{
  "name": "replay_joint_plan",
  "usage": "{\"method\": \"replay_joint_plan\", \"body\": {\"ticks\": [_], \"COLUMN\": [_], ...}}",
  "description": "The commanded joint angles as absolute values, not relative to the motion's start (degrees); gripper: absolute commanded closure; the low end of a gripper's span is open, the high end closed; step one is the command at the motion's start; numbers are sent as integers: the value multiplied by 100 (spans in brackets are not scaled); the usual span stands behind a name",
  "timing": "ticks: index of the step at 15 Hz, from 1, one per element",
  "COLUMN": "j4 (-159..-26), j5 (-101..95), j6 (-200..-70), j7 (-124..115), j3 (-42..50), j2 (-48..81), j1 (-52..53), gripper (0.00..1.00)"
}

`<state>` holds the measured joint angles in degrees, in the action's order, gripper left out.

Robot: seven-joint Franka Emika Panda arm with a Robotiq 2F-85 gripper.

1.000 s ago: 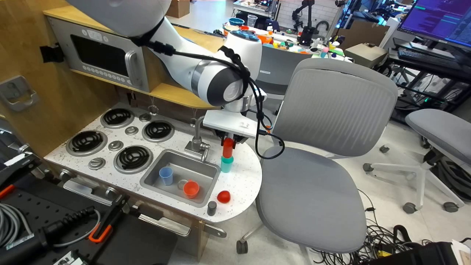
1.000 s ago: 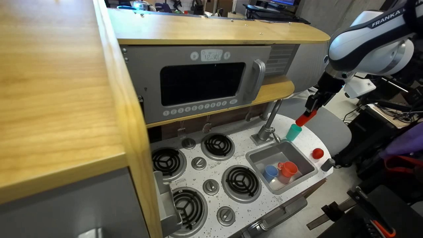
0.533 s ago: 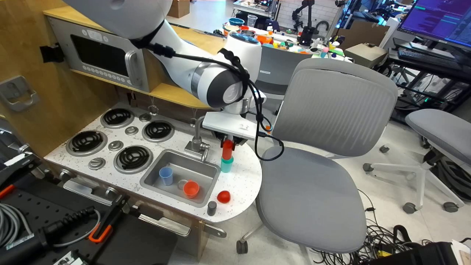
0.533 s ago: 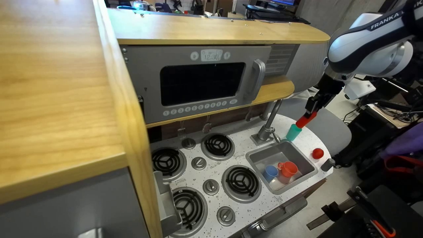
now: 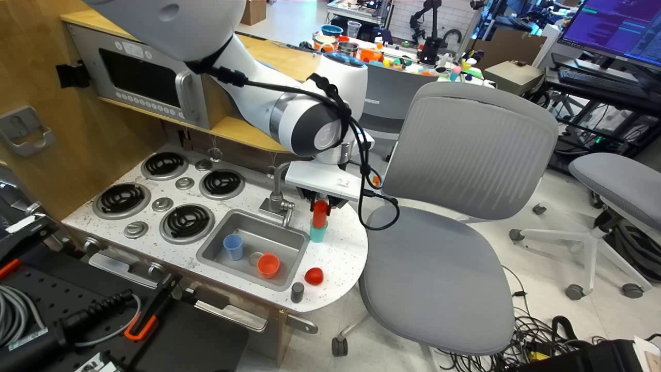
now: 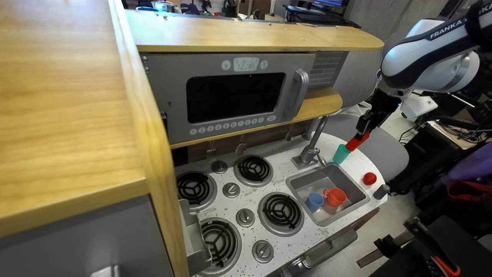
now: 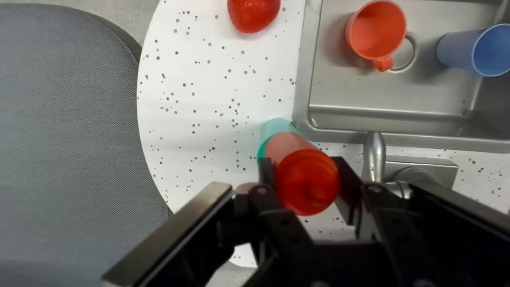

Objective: Put the sauce bottle in the green cup

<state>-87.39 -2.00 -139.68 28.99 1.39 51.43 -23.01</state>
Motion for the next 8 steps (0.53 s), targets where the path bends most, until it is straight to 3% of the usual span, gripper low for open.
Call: {"method": "replay_joint_plan", "body": {"ticks": [1,8], "j4": [-8597,-8400], "j5": [-247,-287], "j6": [-14044,-14062], "j7": [2817,2826], "j3": [187,199], "j2": [5222,5394], "j1": [-2243,-2187], "gripper": [86,86]}}
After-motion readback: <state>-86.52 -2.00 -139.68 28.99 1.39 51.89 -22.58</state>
